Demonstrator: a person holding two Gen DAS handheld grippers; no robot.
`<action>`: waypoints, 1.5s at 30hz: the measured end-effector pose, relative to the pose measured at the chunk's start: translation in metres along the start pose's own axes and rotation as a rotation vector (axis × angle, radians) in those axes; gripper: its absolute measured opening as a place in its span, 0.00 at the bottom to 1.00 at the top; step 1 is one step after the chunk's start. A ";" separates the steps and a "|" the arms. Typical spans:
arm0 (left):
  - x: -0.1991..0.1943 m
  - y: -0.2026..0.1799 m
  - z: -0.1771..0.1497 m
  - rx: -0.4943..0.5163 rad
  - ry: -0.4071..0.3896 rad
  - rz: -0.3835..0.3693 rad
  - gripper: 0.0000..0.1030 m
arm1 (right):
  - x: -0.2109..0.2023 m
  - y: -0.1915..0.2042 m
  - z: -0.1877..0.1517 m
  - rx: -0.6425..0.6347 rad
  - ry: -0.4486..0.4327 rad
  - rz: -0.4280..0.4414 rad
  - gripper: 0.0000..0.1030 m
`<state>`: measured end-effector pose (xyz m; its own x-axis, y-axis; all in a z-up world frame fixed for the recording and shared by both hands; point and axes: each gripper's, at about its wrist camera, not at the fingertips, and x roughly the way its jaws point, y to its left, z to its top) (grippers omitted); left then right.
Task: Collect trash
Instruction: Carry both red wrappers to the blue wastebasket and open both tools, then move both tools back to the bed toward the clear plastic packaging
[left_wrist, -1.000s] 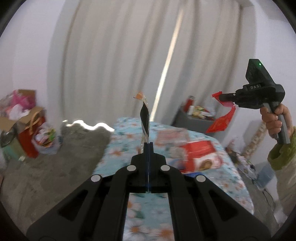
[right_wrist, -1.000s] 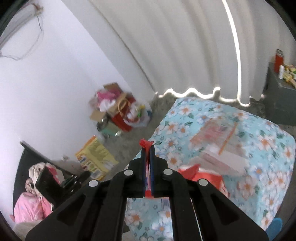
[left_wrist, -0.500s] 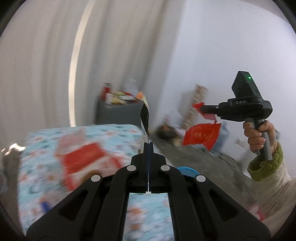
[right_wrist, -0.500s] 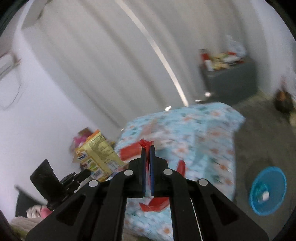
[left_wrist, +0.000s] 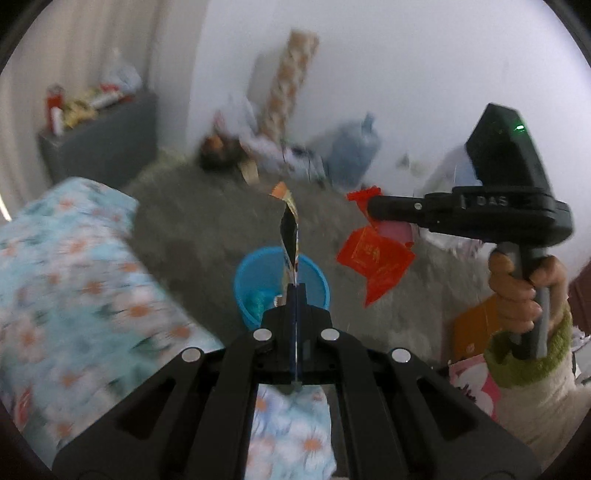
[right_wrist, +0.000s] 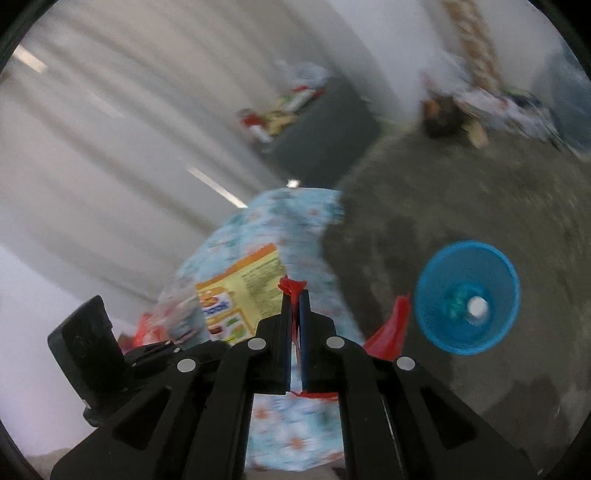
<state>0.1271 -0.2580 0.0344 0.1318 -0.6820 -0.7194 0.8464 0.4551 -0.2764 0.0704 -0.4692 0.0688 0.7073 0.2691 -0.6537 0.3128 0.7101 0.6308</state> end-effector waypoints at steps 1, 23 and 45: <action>0.017 0.000 0.004 -0.001 0.030 -0.009 0.00 | 0.008 -0.021 0.004 0.044 0.001 -0.017 0.04; 0.216 -0.003 0.042 0.039 0.244 0.069 0.53 | 0.111 -0.229 -0.030 0.446 0.046 -0.246 0.56; -0.188 0.072 -0.041 -0.246 -0.311 0.296 0.78 | 0.075 -0.029 -0.010 0.031 0.099 -0.073 0.66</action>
<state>0.1423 -0.0731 0.1233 0.5274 -0.6244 -0.5761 0.6076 0.7512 -0.2579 0.1079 -0.4630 -0.0020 0.6160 0.2815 -0.7357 0.3819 0.7102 0.5914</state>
